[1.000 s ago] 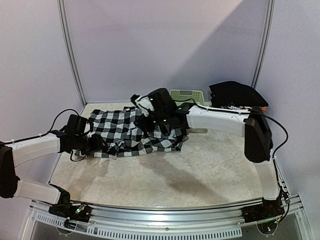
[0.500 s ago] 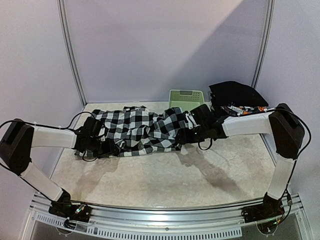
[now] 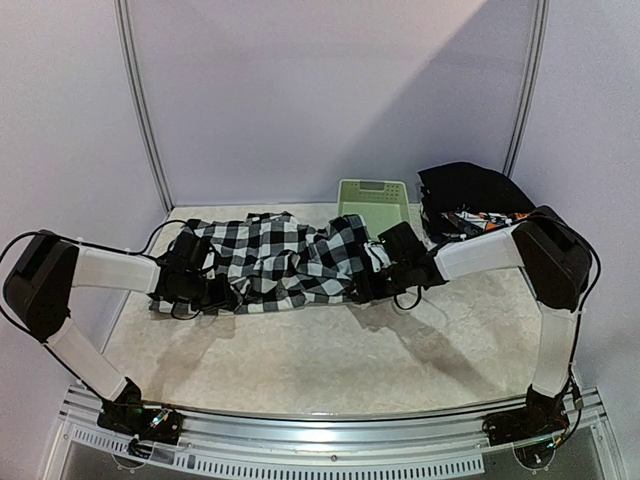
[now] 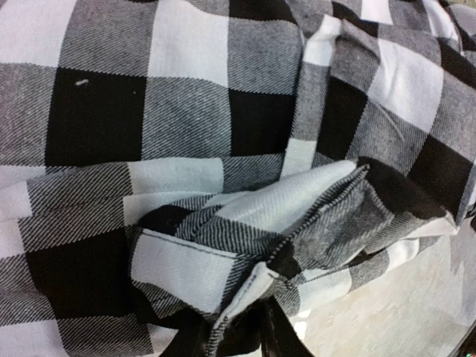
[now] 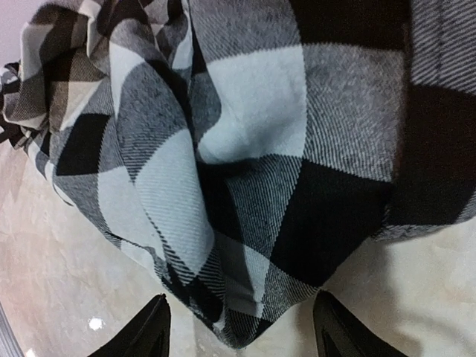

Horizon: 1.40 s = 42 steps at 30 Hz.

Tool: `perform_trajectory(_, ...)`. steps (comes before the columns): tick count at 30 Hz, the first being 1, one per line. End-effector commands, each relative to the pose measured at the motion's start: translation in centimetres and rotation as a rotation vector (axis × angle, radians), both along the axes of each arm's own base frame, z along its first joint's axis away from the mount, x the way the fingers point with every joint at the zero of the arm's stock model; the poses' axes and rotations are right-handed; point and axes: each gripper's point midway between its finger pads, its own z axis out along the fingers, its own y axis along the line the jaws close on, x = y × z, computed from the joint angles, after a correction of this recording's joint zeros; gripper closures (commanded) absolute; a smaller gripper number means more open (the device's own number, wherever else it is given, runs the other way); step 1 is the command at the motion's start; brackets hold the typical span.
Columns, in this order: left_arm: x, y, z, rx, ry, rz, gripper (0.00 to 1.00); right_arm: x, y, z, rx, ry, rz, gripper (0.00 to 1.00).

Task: Fold and stack the mixed laundry pile
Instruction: Adjust the 1/3-folded shirt at the center of the board.

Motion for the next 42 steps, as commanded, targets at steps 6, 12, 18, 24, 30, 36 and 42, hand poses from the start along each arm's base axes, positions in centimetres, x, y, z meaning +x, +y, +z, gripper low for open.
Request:
perform_trajectory(6, 1.2, -0.3, 0.6, 0.049, -0.028, -0.027, 1.0, 0.2, 1.0, -2.2, -0.003, -0.001, 0.085, 0.45)
perform_trajectory(12, 1.7, 0.2, 1.6, 0.094, -0.043, -0.026, 1.0, -0.1, 2.0, -2.1, 0.046, 0.004, 0.124, 0.79)
perform_trajectory(18, 2.0, 1.4, 3.0, 0.175, -0.066, -0.033, 1.0, -1.0, 1.6, -0.2, 0.05, 0.045, 0.113, 1.0)
perform_trajectory(24, 1.4, 3.5, 4.0, 0.289, -0.07, -0.02, 1.0, -3.3, -2.4, 2.9, -0.091, 0.103, -0.01, 1.0)
perform_trajectory(30, 0.9, 3.6, 4.1, 0.304, -0.065, -0.036, 1.0, -7.1, -6.3, 2.4, -0.178, 0.212, -0.074, 1.0)
perform_trajectory(36, 0.0, 2.8, 4.7, 0.318, -0.074, -0.074, 1.0, -11.1, -7.0, 0.7, -0.163, 0.317, -0.048, 1.0)
perform_trajectory(42, -1.7, 2.5, 6.2, 0.338, -0.094, -0.09, 1.0, -9.5, -7.6, -0.8, -0.211, 0.28, -0.11, 0.92)
